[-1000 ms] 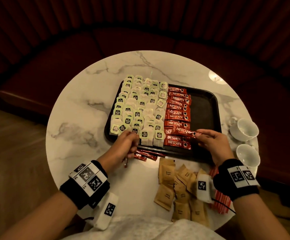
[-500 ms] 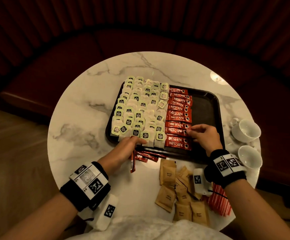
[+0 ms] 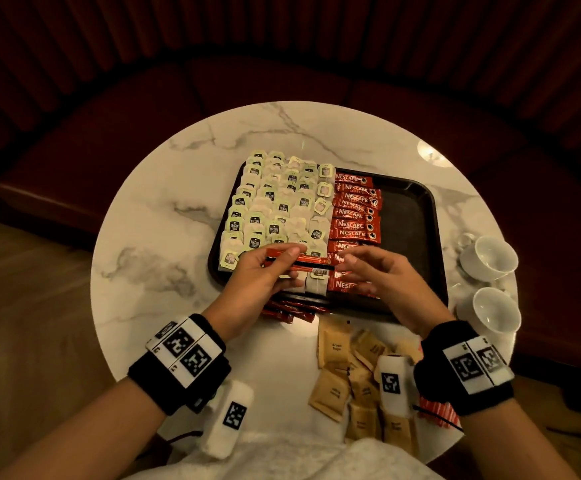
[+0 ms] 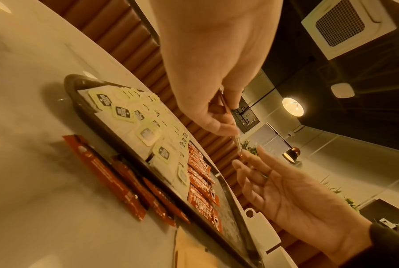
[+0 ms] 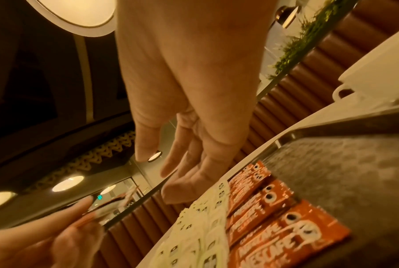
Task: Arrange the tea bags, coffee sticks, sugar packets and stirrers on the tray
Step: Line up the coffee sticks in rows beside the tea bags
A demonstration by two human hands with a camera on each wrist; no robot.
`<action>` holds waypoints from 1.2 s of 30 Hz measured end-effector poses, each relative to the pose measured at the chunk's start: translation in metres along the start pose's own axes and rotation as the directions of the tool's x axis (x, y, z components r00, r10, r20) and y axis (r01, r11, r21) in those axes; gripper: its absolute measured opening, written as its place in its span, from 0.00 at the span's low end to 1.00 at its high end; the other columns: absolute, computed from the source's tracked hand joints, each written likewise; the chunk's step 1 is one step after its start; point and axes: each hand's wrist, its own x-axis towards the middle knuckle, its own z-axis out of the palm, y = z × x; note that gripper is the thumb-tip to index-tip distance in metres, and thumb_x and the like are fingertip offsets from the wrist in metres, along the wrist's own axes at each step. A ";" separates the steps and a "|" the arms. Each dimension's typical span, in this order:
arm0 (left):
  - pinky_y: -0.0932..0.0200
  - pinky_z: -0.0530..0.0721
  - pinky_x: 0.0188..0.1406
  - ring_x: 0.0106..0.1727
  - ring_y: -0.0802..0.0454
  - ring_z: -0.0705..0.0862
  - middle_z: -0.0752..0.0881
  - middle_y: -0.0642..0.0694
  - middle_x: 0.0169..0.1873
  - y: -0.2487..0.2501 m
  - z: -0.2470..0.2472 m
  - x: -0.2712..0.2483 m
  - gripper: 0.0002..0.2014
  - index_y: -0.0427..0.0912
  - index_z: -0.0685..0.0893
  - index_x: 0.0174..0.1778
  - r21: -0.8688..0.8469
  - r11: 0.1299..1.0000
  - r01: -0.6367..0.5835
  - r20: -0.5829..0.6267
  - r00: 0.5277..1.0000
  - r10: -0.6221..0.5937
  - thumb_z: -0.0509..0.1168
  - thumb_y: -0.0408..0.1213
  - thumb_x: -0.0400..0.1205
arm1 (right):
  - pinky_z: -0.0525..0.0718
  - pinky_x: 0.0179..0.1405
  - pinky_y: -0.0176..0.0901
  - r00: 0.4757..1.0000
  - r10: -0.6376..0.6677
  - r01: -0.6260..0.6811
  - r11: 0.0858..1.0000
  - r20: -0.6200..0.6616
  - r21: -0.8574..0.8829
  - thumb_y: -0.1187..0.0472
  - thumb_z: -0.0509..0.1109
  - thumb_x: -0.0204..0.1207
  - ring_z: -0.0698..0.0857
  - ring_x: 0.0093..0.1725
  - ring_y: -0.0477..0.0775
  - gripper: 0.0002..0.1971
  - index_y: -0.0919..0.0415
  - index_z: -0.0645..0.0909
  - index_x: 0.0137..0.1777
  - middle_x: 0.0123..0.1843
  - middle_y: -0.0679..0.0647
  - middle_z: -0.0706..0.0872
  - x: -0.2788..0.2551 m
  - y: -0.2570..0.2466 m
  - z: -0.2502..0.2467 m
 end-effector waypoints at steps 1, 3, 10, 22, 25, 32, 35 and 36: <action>0.60 0.87 0.45 0.43 0.55 0.85 0.88 0.43 0.50 0.000 0.001 -0.001 0.11 0.39 0.89 0.56 -0.003 1.000 0.006 0.001 1.000 -0.006 0.67 0.38 0.81 | 0.87 0.58 0.52 0.999 0.012 -0.012 1.000 0.037 0.018 0.50 0.73 0.71 0.90 0.56 0.54 0.17 0.53 0.87 0.58 0.55 0.52 0.92 -0.001 0.001 0.006; 0.60 0.88 0.45 0.45 0.52 0.86 0.88 0.42 0.52 -0.001 0.001 -0.001 0.13 0.40 0.89 0.54 -0.011 1.000 0.016 0.012 1.000 -0.016 0.70 0.40 0.76 | 0.88 0.56 0.53 0.997 -0.018 0.015 0.999 0.073 0.046 0.54 0.74 0.73 0.91 0.54 0.56 0.15 0.56 0.87 0.58 0.54 0.54 0.91 -0.002 0.004 0.014; 0.57 0.91 0.42 0.41 0.52 0.89 0.86 0.41 0.49 -0.002 0.000 0.000 0.14 0.35 0.83 0.57 -0.194 0.981 0.020 -0.109 0.993 -0.042 0.70 0.37 0.78 | 0.88 0.58 0.47 0.898 -0.414 0.404 0.910 -0.147 -0.094 0.66 0.75 0.75 0.89 0.56 0.51 0.08 0.56 0.89 0.51 0.52 0.52 0.91 -0.006 0.011 0.026; 0.64 0.89 0.40 0.47 0.50 0.91 0.91 0.37 0.48 0.000 -0.003 0.005 0.12 0.37 0.83 0.57 -0.172 0.984 -0.048 -0.132 0.991 0.025 0.69 0.25 0.79 | 0.86 0.61 0.47 0.908 -0.418 0.413 0.892 0.012 -0.183 0.50 0.78 0.68 0.83 0.65 0.46 0.14 0.47 0.89 0.54 0.59 0.40 0.86 -0.011 0.026 0.028; 0.61 0.90 0.42 0.47 0.47 0.92 0.92 0.38 0.47 0.000 -0.006 0.007 0.10 0.37 0.83 0.53 -0.055 0.996 -0.063 -0.110 0.992 0.057 0.72 0.28 0.76 | 0.87 0.61 0.50 0.914 -0.398 0.374 0.900 -0.075 -0.223 0.47 0.71 0.73 0.84 0.62 0.42 0.13 0.48 0.87 0.56 0.57 0.42 0.88 -0.010 0.021 0.025; 0.57 0.89 0.51 0.57 0.50 0.89 0.89 0.44 0.56 0.002 0.004 0.004 0.14 0.47 0.88 0.59 0.129 0.985 -0.118 0.014 0.993 0.118 0.71 0.30 0.79 | 0.90 0.47 0.42 0.984 -0.136 0.146 0.986 0.117 -0.077 0.61 0.74 0.77 0.90 0.54 0.49 0.11 0.54 0.87 0.59 0.52 0.50 0.91 -0.007 0.013 0.028; 0.53 0.88 0.56 0.59 0.51 0.88 0.88 0.46 0.58 -0.002 0.007 0.000 0.20 0.50 0.83 0.67 0.117 0.991 -0.071 0.033 0.997 0.068 0.71 0.34 0.79 | 0.88 0.39 0.36 0.985 -0.128 0.138 0.987 0.117 -0.084 0.64 0.73 0.78 0.91 0.46 0.48 0.10 0.57 0.86 0.58 0.47 0.52 0.91 -0.007 0.014 0.030; 0.52 0.88 0.57 0.59 0.51 0.88 0.88 0.47 0.59 -0.004 0.007 -0.001 0.22 0.51 0.81 0.69 0.123 0.992 -0.041 0.045 0.998 0.036 0.72 0.36 0.78 | 0.88 0.39 0.38 0.988 -0.126 0.131 0.990 0.087 -0.050 0.65 0.73 0.78 0.91 0.43 0.49 0.08 0.59 0.85 0.57 0.45 0.52 0.91 -0.007 0.015 0.030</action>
